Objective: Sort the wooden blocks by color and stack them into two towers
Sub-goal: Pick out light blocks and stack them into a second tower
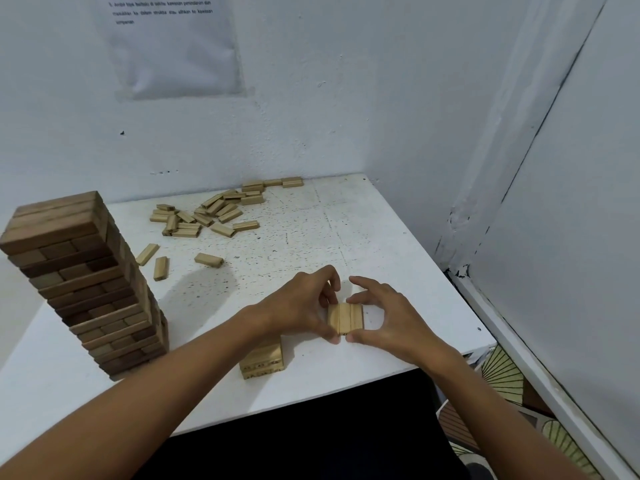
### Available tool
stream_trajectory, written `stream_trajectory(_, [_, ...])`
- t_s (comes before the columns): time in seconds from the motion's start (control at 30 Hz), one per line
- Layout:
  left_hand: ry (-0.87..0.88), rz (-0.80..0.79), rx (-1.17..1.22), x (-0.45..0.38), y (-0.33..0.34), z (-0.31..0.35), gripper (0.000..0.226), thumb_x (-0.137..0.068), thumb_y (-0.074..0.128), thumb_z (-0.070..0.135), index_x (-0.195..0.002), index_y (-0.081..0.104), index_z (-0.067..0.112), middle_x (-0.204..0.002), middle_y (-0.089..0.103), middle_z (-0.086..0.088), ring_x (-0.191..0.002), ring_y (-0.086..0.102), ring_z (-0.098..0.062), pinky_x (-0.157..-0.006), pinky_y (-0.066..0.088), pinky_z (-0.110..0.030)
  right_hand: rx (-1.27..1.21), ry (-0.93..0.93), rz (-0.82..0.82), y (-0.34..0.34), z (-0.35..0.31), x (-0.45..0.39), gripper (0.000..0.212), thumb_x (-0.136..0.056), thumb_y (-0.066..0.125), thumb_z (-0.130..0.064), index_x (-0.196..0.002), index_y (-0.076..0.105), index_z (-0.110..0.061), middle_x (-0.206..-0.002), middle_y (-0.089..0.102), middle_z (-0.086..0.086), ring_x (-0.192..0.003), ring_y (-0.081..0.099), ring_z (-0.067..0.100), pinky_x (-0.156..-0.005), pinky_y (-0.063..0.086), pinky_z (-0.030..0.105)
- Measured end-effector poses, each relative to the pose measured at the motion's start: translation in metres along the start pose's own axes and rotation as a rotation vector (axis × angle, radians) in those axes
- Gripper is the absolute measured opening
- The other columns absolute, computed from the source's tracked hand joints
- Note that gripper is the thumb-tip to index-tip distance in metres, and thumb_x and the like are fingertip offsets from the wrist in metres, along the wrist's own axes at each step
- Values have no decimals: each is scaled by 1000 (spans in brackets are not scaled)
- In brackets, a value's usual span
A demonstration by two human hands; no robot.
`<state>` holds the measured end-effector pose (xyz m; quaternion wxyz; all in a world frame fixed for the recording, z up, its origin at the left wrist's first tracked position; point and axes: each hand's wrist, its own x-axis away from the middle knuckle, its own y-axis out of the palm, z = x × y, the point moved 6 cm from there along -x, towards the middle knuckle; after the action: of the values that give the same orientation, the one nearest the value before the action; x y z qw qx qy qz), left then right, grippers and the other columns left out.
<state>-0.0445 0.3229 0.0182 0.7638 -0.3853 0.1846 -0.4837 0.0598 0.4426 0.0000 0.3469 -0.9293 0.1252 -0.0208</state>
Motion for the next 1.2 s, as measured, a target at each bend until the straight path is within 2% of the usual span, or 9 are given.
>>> stream_trajectory(0.1, [12,7,9,1,0,1,70,-54,94,28,-104,45,24,-100,65,6,-91,60,-8,-67,43,-11,-19,-6,17,1,1,1,81,-66,86,-30,-125,38,-56,-106,62,-30,-119,47,2,-107,35,35])
stream_trajectory(0.2, [22,20,13,2,-1,4,68,-55,94,26,-104,45,22,-99,65,4,-89,60,-8,-66,42,-8,-29,-11,17,2,1,1,78,-63,85,-36,-121,39,-61,-107,62,-28,-117,51,2,-102,39,29])
stream_trajectory(0.33, [28,41,-5,5,-11,11,68,-56,94,31,-104,46,23,-100,66,5,-89,61,-5,-73,50,-16,-34,-43,10,-3,-10,-3,79,-66,86,-27,-128,42,-49,-113,63,-17,-110,52,-4,-88,37,14])
stream_trajectory(0.4, [24,61,-11,8,-22,14,68,-56,93,33,-104,47,24,-101,66,6,-91,62,-5,-76,54,-21,-38,-73,13,-8,-20,-7,78,-66,86,-21,-131,46,-40,-113,64,-13,-108,53,-3,-86,36,14])
stream_trajectory(0.53, [15,130,-3,26,-48,15,65,-56,94,26,-100,46,26,-98,67,4,-91,64,-6,-76,54,-21,-49,-142,-12,-8,-49,-16,76,-66,86,-19,-129,46,-38,-112,65,-11,-104,53,-6,-83,35,8])
stream_trajectory(0.7, [-52,202,-15,62,-71,2,64,-55,94,28,-99,47,29,-99,68,7,-93,64,-4,-76,57,-26,-78,-207,-78,13,-82,-25,77,-66,88,-21,-129,48,-36,-110,66,-11,-104,55,-5,-82,37,12])
stream_trajectory(0.9, [-127,251,52,104,-76,-17,62,-54,94,26,-93,47,32,-98,69,8,-92,64,-2,-72,52,-17,-116,-231,-180,43,-103,-22,74,-66,87,-18,-125,49,-38,-107,66,-13,-102,54,-7,-81,36,12])
stream_trajectory(1.2, [-164,273,114,126,-65,-34,60,-53,96,23,-93,51,25,-95,71,5,-90,65,-2,-77,55,-28,-88,-217,-247,64,-106,-18,73,-67,87,-19,-125,48,-41,-107,65,-16,-101,52,-9,-80,35,8])
